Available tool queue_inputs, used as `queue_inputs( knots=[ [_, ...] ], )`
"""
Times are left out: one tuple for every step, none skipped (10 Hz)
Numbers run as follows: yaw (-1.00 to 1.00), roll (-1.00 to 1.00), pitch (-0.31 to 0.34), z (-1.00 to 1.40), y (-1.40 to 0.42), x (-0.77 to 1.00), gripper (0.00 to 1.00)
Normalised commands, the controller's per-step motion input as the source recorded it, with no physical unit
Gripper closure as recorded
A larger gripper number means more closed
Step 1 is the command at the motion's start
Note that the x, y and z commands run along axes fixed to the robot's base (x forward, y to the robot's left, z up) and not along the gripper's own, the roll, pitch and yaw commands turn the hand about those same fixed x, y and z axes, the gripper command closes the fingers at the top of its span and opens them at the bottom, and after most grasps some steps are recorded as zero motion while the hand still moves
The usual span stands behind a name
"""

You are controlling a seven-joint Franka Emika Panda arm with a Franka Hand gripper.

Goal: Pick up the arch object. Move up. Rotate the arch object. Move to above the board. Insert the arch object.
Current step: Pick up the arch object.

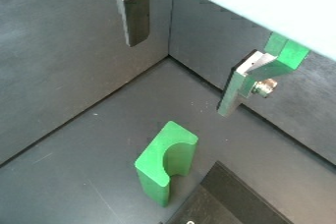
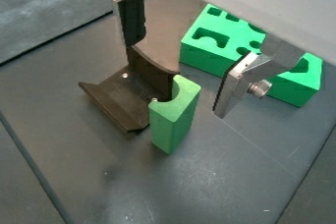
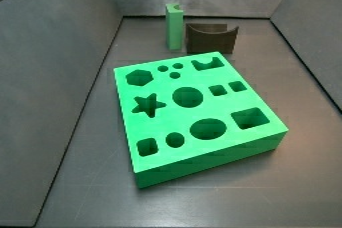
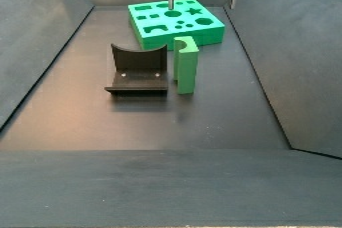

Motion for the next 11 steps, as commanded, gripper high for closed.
queue_inputs(
  knots=[
    [0.00, 0.01, -0.003, -0.01, 0.00, -0.01, 0.00],
    [0.02, 0.00, 0.010, 0.00, 0.01, 0.06, 0.00],
    [0.60, 0.02, -0.039, -0.28, -0.23, 0.20, 0.00],
    [0.81, 0.00, -0.120, -0.29, -0.12, 0.14, 0.00],
    [0.79, 0.00, -0.129, -0.44, -0.06, 0.11, 0.00],
    [0.74, 0.00, -0.129, -0.69, -0.12, 0.08, 0.00],
    [0.57, 0.02, -0.100, -0.88, -0.09, 0.08, 0.00],
    [0.42, 0.00, -0.144, -0.81, -0.36, -0.09, 0.00],
    [0.20, 0.00, -0.100, -0.55, -0.42, -0.05, 0.00],
    [0.04, -0.06, -0.097, -0.43, -0.20, 0.00, 0.00],
    [0.00, -0.08, -0.106, -0.63, -0.04, 0.00, 0.00]
  ],
)
